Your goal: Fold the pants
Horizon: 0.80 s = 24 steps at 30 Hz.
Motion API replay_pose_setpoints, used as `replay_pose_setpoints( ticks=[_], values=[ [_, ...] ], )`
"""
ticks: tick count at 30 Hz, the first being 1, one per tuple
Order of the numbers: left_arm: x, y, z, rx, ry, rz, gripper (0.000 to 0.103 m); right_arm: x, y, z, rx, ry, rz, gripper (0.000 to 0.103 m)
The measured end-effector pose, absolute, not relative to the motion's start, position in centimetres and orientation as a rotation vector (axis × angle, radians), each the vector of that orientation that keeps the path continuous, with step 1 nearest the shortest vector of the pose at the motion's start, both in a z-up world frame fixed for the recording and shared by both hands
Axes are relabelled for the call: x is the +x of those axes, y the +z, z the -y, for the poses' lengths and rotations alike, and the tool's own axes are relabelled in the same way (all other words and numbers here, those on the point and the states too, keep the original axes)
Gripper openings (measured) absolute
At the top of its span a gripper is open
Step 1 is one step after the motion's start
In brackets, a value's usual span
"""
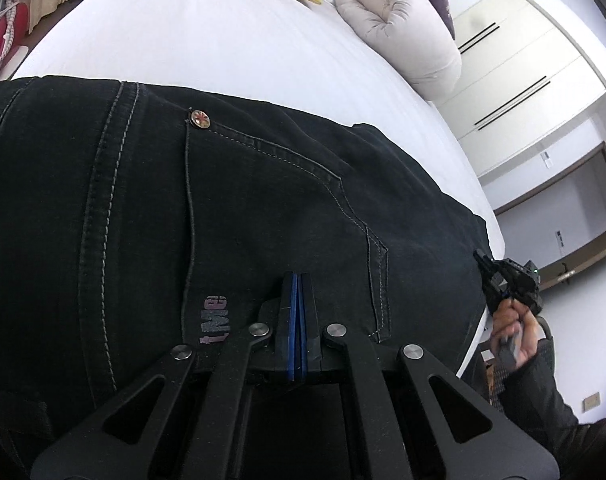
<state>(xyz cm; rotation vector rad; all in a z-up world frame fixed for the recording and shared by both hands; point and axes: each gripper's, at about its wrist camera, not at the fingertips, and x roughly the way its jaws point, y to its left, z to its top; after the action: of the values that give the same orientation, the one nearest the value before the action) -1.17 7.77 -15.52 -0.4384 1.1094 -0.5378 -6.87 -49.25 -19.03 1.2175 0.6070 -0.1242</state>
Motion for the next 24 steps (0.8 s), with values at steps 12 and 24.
replay_pose_setpoints(
  ticks=[12,24],
  values=[
    [4.7,-9.1,3.1,-0.379,-0.740,-1.080,0.000,-5.0,-15.2,49.1,1.270,-0.071,-0.575,0.006],
    [11.1,-16.1,4.2,-0.519,-0.678,-1.225,0.000,7.7,-22.2,36.1,1.251,0.220,-0.893,0.000]
  ],
)
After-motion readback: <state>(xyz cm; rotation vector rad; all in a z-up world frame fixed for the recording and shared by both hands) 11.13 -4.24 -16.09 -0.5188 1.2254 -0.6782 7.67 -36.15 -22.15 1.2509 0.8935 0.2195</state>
